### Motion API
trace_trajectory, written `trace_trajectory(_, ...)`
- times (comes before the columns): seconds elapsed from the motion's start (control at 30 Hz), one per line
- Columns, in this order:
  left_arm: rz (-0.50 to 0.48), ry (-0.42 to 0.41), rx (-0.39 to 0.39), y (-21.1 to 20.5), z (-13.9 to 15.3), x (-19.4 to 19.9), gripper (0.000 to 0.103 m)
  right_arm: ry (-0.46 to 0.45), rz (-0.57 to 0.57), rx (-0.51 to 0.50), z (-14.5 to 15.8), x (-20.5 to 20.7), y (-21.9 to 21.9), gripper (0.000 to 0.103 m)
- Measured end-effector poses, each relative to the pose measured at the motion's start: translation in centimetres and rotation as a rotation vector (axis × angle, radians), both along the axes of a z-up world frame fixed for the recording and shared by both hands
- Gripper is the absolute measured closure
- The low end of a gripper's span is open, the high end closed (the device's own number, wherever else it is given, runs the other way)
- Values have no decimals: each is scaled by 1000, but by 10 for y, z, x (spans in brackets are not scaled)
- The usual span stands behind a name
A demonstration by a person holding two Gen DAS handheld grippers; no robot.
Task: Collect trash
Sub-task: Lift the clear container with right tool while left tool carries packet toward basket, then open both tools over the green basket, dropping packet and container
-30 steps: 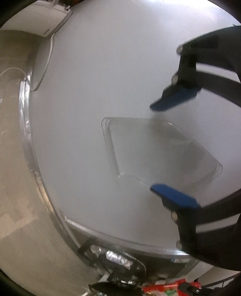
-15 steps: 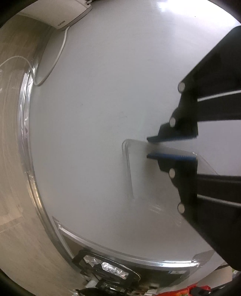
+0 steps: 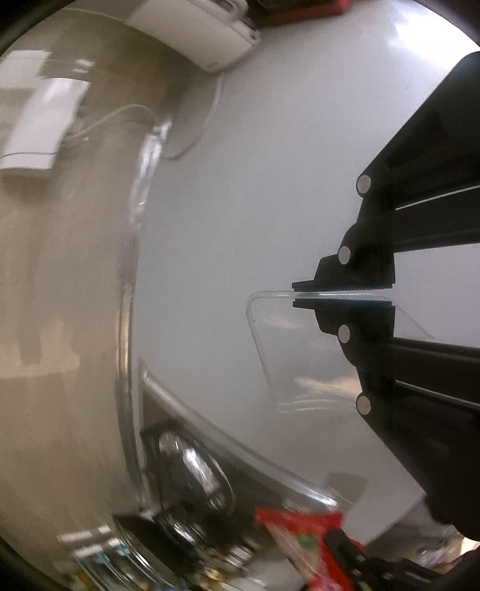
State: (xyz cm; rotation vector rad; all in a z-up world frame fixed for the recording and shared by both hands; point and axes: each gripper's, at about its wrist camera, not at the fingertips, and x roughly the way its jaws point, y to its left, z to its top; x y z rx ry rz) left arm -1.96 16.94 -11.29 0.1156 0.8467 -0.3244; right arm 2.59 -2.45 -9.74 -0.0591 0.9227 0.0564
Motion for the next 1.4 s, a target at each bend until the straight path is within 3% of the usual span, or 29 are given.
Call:
trace_trajectory(0.27,-33,-14,-28,9,17,-52,101,-63,70,-36,34,-97,36,99)
trace_trajectory(0.43,-58,-21,-14,18,21,-91,101,-58,97,-34,40,-151,57,99)
trace_trajectory(0.67,-103,16,7,28,5,-138,101,28,116,-8,7,-214,81,99)
trace_trajectory(0.87,-115,63,11,36,-16,-159,101,124,146,28,-40,-229,101,98)
trace_trajectory(0.9,-115,66,10,37,-17,-160,101,138,155,29,-50,-230,105,96)
trace_trajectory(0.97,-115,68,16,39,-20,-162,101,168,167,18,-63,-231,112,78)
trace_trajectory(1.0,-113,67,20,40,-21,-163,101,171,163,18,-66,-233,113,60)
trace_trajectory(1.03,-113,68,21,41,-21,-164,101,168,156,21,-67,-234,114,54)
trace_trajectory(1.4,-152,73,31,39,-28,-171,101,114,103,38,-42,-241,104,39)
